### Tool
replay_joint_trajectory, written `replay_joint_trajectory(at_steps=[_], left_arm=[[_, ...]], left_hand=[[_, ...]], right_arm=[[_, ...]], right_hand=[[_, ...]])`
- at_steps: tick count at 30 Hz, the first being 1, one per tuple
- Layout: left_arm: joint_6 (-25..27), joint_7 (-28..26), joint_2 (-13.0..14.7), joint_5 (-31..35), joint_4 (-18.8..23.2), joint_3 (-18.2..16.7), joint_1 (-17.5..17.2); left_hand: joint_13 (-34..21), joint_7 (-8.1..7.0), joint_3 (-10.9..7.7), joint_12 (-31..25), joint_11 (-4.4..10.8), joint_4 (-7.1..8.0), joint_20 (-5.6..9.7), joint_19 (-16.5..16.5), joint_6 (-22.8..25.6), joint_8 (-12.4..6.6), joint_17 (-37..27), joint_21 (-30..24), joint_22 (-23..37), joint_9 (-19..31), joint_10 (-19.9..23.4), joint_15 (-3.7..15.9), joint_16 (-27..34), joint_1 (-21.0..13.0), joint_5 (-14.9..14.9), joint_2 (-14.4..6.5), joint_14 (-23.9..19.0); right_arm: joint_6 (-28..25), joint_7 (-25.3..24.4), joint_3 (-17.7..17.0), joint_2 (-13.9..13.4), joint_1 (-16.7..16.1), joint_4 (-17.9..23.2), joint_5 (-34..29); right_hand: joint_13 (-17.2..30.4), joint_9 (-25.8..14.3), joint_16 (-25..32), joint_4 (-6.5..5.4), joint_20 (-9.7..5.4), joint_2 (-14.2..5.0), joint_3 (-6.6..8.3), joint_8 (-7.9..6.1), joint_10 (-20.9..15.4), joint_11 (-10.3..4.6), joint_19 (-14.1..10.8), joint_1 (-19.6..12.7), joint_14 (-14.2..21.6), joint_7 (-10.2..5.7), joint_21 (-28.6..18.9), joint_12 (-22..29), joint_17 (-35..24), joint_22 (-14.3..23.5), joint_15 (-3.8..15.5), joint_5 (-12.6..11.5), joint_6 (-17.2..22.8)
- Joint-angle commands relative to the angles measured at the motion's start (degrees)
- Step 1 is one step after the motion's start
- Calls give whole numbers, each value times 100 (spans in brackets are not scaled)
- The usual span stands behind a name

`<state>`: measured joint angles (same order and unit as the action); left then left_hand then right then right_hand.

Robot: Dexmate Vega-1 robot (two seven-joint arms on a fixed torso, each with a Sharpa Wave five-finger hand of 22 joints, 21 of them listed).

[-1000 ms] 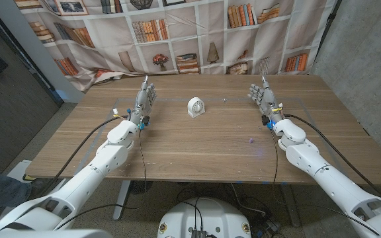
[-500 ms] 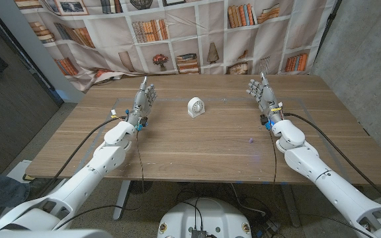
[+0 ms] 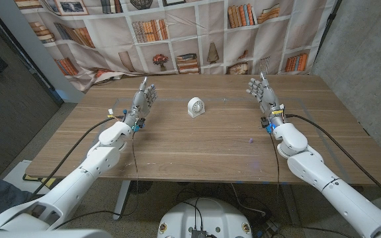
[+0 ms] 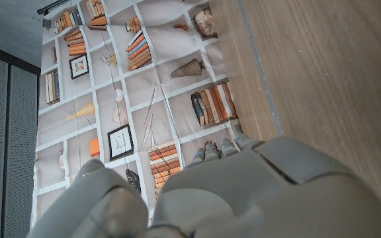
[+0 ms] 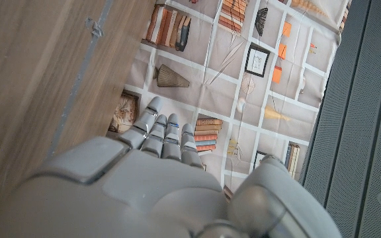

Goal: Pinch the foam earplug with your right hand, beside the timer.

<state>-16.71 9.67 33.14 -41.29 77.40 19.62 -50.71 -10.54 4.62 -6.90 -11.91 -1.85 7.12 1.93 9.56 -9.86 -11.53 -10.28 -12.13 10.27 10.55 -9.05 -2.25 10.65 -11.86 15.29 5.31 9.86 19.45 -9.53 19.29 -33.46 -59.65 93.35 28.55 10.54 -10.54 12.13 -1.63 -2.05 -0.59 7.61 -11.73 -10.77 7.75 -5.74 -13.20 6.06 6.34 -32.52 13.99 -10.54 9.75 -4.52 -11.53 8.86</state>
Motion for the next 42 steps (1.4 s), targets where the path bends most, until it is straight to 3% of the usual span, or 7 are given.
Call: replay_joint_trajectory(at_steps=[1, 19, 27, 36, 42], left_arm=[[-49, -3, 241, -2, 374, -133, -207], [-55, -72, 359, -26, 680, -178, -490], [-86, -195, 411, -15, 832, -237, -653], [-93, -233, 387, 7, 860, -212, -687], [-74, -280, 411, 66, 927, -196, -684]], left_hand=[[-21, 29, -6, -41, -16, -36, 34, 263, -115, -41, -12, -40, 22, 7, 42, -43, 50, -87, 49, -12, 129], [-20, 22, -19, -98, -4, -93, 4, 218, 194, -124, -7, -38, 21, 8, 263, -34, 57, -214, 41, -90, 5], [-20, 15, -23, -95, -1, -106, -3, 215, 219, -123, -6, -36, 20, 8, 279, -25, 55, -243, 38, -110, -14], [-20, 5, -31, -99, -2, -122, -17, 203, 252, -121, -5, -35, 20, 7, 315, -9, 57, -284, 32, -138, -52], [-20, 3, -37, -101, 3, -132, -33, 199, 277, -120, -5, -33, 20, 7, 340, -5, 53, -311, 27, -157, -64]], right_arm=[[-48, -541, -238, -233, -596, 784, -422], [-237, -866, -763, -576, -1485, 1505, -722], [-461, -990, -1031, -787, -1839, 1847, -972], [-591, -1134, -1317, -825, -2200, 2056, -1194], [-700, -1171, -1547, -889, -2458, 2187, -1360]], right_hand=[[30, -34, 47, 98, -155, -49, 61, -87, -184, -18, -167, -173, 178, -10, 9, 71, -21, 34, 28, 23, 225], [40, -52, 109, 321, -202, -79, 163, -109, -627, -107, -539, -475, 633, -66, 7, 188, -30, 43, 119, 88, 423], [45, -54, 36, 436, -181, -138, 245, -118, -797, -144, -509, -659, 570, -82, 71, 233, -24, 44, 113, 96, 504], [48, -59, -32, 568, -167, -159, 315, -155, -926, -207, -454, -847, 516, -214, 153, 258, -13, 45, 148, 95, 674], [42, -66, -45, 685, -174, -126, 351, -163, -923, -286, -519, -996, 556, -391, 178, 233, -4, 42, 180, 90, 748]])
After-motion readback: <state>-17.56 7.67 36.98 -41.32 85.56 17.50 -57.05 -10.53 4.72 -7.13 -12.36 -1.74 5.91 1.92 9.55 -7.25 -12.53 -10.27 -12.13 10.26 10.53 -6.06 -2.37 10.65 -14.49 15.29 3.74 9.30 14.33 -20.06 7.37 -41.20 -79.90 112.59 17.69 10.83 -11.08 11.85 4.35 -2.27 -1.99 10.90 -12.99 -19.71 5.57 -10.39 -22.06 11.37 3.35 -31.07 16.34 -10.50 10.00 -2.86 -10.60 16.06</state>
